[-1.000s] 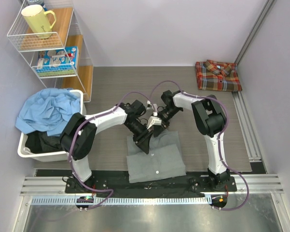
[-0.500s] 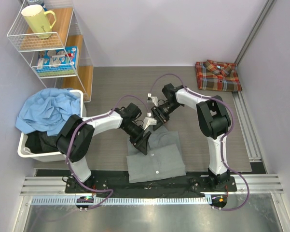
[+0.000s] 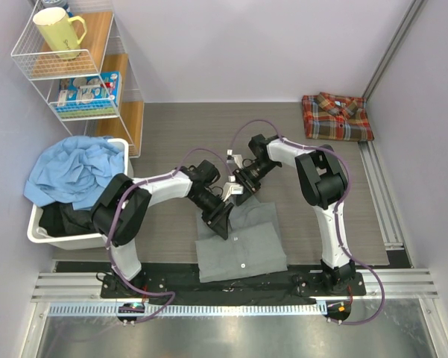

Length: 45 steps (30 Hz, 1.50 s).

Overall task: Fold and stack the long sleeve shirts
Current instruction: Fold the shirt

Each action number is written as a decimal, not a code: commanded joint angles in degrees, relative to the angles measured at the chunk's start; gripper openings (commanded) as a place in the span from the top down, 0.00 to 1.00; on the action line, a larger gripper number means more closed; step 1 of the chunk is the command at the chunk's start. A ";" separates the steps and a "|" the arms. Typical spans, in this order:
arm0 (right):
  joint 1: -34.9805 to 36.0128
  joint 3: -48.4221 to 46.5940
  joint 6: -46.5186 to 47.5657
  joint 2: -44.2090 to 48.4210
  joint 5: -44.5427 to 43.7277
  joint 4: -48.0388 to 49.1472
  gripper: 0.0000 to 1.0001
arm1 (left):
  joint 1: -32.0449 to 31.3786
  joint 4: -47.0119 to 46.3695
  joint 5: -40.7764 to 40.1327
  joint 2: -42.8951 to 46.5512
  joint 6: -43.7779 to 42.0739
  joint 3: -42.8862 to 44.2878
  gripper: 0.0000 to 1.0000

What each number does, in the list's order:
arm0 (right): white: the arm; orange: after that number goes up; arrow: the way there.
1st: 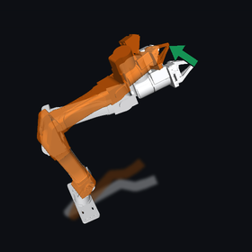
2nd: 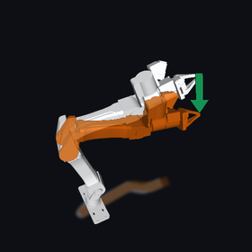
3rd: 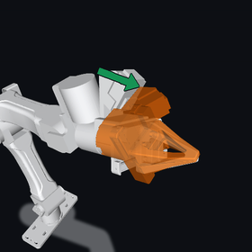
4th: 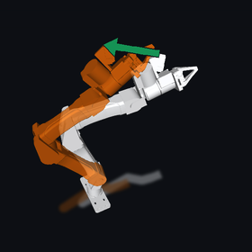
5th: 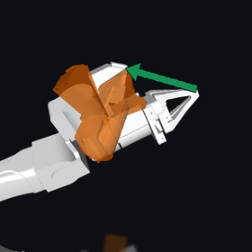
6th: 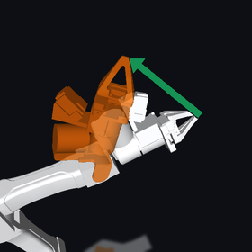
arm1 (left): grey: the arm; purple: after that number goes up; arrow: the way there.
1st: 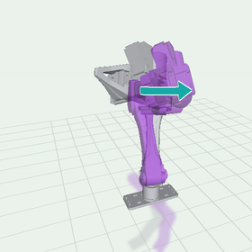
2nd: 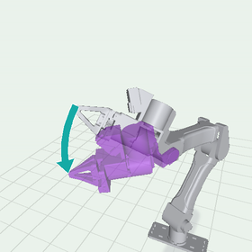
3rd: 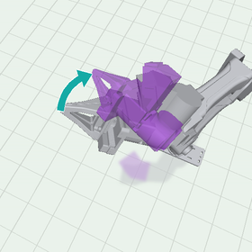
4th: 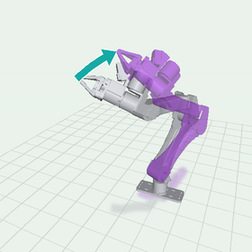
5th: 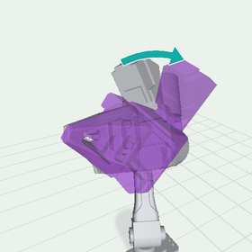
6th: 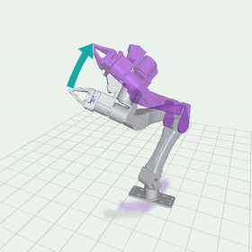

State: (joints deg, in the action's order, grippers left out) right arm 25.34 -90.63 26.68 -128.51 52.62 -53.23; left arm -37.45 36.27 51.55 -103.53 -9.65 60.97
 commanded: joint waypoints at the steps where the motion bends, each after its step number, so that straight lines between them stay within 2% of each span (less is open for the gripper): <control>1: 0.15 -1.57 1.98 0.01 -1.29 0.32 0.71 | -0.69 1.52 3.56 -0.45 -1.69 1.78 0.56; 5: 0.06 -0.69 1.89 0.01 -1.03 0.32 0.71 | -0.87 1.26 3.73 -0.10 -1.60 2.31 0.63; 7: 0.06 -0.43 1.89 0.10 -0.94 0.32 0.72 | -0.87 1.26 3.82 -0.10 -1.78 2.57 0.69; 8: 0.06 -0.16 1.89 0.19 -1.11 0.32 0.72 | -0.87 0.91 3.73 -0.10 -1.69 2.92 0.74; 9: 0.06 -0.25 1.89 0.19 -1.03 0.32 0.72 | -0.87 0.99 3.82 -0.01 -1.69 3.01 0.84; 12: 0.06 -0.25 1.80 0.19 -1.03 0.32 0.72 | -0.87 1.26 4.35 1.22 -1.78 3.98 0.98; 16: 0.06 -0.42 1.80 -0.08 -1.20 0.32 0.72 | -0.87 4.41 4.61 3.07 -3.79 6.52 1.00; 19: -0.03 -0.60 1.80 -0.16 -1.12 0.23 0.72 | -0.61 9.42 4.79 1.93 -6.60 9.95 1.00; 33: 0.06 -1.04 2.50 -0.16 -0.77 -1.08 0.73 | 5.02 18.91 4.00 -5.10 -13.29 21.81 1.00; 34: 0.06 -1.04 2.50 -0.16 -0.59 -1.08 0.73 | 5.02 20.58 4.43 -5.80 -15.29 22.61 0.98; 35: 0.06 -1.04 2.50 -0.34 -0.42 -1.26 0.73 | 5.02 22.77 6.00 -6.59 -16.09 22.96 0.80; 38: 0.06 -0.95 2.77 -0.51 -0.50 -1.52 0.73 | 4.85 22.18 7.60 -5.56 -17.42 19.38 0.56; 43: 0.06 -0.69 2.94 -0.34 -0.68 -1.87 0.73 | 3.00 18.58 7.08 -5.37 -17.34 12.51 0.50; 45: 0.06 -0.78 2.94 -0.43 -0.59 -1.87 0.73 | 2.39 14.38 5.59 -5.28 -14.35 11.02 0.48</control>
State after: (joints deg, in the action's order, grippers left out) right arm 25.34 -90.76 28.21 -128.62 52.49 -54.35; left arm -33.78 54.98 56.64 -109.78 -25.17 74.17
